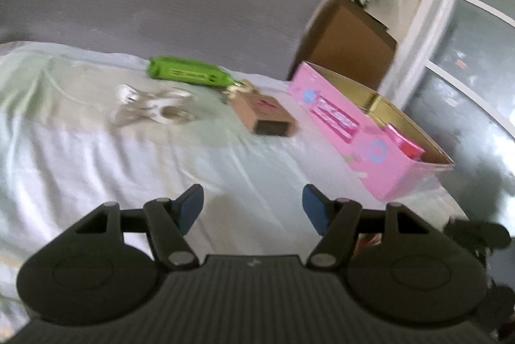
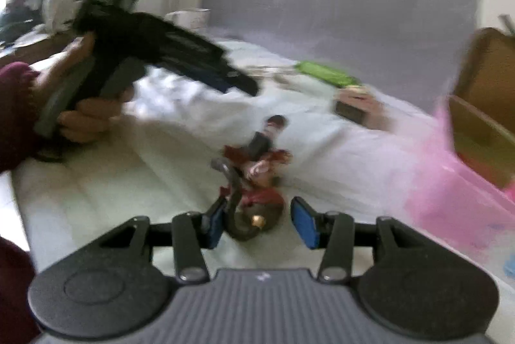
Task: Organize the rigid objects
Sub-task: 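Grasp the red-and-black figurine with the right gripper and lift it, then carry the figurine into the pink tin and open the right gripper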
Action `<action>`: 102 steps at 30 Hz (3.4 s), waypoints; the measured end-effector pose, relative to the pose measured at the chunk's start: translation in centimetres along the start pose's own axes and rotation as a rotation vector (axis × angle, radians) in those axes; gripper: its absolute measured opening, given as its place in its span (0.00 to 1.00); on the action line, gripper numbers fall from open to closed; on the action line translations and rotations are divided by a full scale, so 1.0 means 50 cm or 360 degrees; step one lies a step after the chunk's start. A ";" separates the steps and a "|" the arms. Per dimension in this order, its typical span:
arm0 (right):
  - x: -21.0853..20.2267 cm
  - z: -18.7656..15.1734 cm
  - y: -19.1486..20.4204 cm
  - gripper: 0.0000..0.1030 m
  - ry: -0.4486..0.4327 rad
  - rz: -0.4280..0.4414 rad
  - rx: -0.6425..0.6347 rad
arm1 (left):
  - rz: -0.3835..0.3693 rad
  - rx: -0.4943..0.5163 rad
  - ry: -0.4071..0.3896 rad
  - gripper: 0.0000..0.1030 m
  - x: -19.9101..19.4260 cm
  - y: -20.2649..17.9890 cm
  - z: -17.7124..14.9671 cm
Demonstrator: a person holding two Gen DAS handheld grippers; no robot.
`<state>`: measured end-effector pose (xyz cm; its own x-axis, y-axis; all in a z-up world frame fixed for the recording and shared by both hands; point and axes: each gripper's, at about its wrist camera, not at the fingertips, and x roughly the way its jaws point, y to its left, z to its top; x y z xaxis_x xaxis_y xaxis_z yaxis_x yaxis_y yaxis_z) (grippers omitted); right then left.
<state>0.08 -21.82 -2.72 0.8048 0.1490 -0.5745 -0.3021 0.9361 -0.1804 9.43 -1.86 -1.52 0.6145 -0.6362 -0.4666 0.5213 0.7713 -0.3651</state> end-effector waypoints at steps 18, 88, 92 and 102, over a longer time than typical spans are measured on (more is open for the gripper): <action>-0.056 -0.044 -0.031 0.63 -0.0127 0.0048 0.0280 | -0.0304 0.0120 0.0172 0.68 -0.019 -0.158 -0.038; 0.045 0.021 -0.373 0.61 -0.0223 -0.0403 0.0456 | -0.0246 0.0340 0.0224 0.64 0.343 -0.409 0.147; 0.061 0.019 -0.387 0.61 -0.0238 -0.0537 0.0506 | -0.0236 0.0281 0.0196 0.64 0.328 -0.401 0.146; 0.008 0.032 -0.331 0.60 -0.0357 -0.0568 0.0545 | -0.0211 0.0311 0.0014 0.65 0.200 -0.360 0.127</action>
<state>6.19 -36.77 1.31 0.9276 -0.1680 -0.3336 0.1637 0.9857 -0.0411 9.93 -22.24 5.50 0.5282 -0.7310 -0.4321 0.7026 0.6620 -0.2610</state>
